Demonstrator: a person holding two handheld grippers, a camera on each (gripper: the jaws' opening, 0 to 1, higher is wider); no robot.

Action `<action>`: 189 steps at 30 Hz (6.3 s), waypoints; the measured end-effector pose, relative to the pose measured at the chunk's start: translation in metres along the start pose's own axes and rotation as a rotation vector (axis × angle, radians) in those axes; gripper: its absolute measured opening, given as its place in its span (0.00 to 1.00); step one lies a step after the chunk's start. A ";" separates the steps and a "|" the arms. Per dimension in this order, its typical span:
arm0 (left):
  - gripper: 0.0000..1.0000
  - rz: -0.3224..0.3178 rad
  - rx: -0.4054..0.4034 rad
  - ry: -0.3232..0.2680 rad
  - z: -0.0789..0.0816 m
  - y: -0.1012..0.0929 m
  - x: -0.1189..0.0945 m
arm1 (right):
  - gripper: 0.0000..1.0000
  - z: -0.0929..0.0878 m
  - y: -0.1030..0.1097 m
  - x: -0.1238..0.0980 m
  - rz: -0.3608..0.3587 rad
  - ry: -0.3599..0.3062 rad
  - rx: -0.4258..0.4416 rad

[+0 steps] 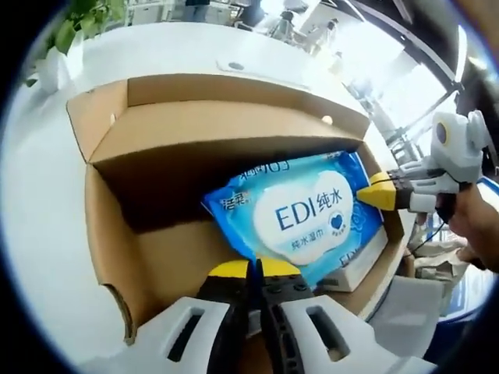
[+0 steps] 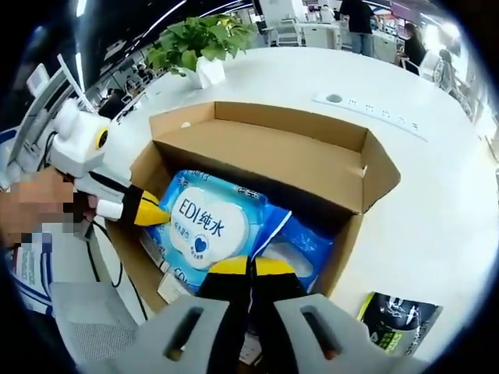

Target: Operate the shoe box by opening the lid, removing the specified soft item, and placing it in the target area until the item is outside and the box remains undamaged.

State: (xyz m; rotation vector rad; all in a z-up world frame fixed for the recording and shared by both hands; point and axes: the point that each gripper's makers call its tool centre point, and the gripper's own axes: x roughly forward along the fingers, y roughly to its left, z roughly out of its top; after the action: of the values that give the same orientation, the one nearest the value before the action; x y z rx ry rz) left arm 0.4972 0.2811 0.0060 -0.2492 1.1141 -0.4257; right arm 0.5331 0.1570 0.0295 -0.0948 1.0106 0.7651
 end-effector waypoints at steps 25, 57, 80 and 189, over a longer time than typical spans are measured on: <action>0.00 -0.014 0.036 -0.050 0.018 -0.030 -0.043 | 0.00 0.017 0.007 -0.040 0.001 -0.056 0.017; 0.00 -0.078 0.137 -0.060 0.040 -0.108 -0.043 | 0.00 0.007 -0.036 -0.106 -0.070 -0.122 0.059; 0.00 -0.158 0.221 -0.022 0.044 -0.188 -0.001 | 0.00 -0.032 -0.102 -0.156 -0.159 -0.136 0.135; 0.10 -0.189 0.337 0.186 -0.002 -0.254 0.121 | 0.18 -0.131 -0.211 -0.134 -0.190 -0.085 0.294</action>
State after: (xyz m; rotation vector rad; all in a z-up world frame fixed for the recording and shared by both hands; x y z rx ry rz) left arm 0.4882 -0.0001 0.0093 -0.0169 1.1844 -0.8086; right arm 0.5272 -0.1241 0.0074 0.0945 1.0071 0.4389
